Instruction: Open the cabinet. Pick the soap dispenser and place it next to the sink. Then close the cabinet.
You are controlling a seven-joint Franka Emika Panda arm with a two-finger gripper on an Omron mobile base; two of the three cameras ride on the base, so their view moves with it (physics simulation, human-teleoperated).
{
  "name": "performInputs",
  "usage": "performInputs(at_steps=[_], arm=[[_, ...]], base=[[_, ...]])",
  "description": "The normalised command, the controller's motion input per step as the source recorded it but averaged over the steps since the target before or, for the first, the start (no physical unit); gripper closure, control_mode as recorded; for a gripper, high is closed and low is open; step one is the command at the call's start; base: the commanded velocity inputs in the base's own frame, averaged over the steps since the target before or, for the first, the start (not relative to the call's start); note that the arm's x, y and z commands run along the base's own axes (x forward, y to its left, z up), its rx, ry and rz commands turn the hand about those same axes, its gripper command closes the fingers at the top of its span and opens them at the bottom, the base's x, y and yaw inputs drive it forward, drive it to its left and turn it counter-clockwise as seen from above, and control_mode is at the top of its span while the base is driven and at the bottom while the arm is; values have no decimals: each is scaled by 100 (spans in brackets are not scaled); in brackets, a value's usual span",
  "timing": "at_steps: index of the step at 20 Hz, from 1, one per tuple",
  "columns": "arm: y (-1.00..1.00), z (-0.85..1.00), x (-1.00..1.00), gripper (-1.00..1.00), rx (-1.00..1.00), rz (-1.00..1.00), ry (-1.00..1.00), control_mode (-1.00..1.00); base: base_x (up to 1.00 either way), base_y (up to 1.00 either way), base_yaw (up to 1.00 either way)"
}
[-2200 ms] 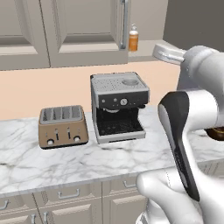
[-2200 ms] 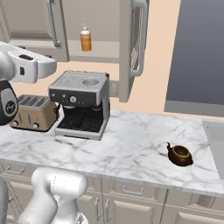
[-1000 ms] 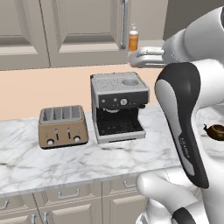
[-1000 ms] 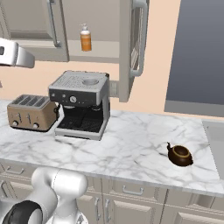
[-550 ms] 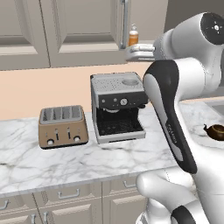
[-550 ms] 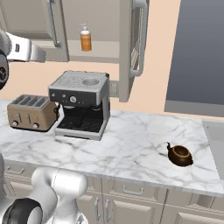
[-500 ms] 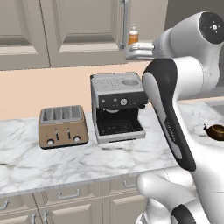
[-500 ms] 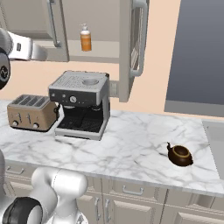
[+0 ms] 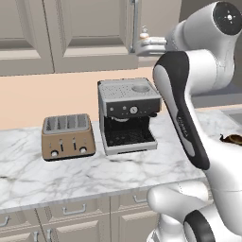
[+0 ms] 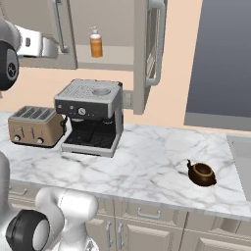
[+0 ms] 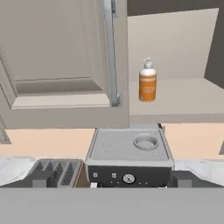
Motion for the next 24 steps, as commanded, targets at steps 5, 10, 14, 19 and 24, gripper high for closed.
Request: performInputs(at_steps=[5,10,14,19,24], arm=[[0,0,45,-100,-3,0,0,-100],[0,0,62,-100,0,0,0,-100],[0,0,46,-100,0,0,0,-100],[3,0,46,-100,0,0,0,-100],[6,0,46,-100,0,0,0,-100]], base=[[0,0,0],[0,0,0],[0,0,0],[0,0,0],[0,0,0]])
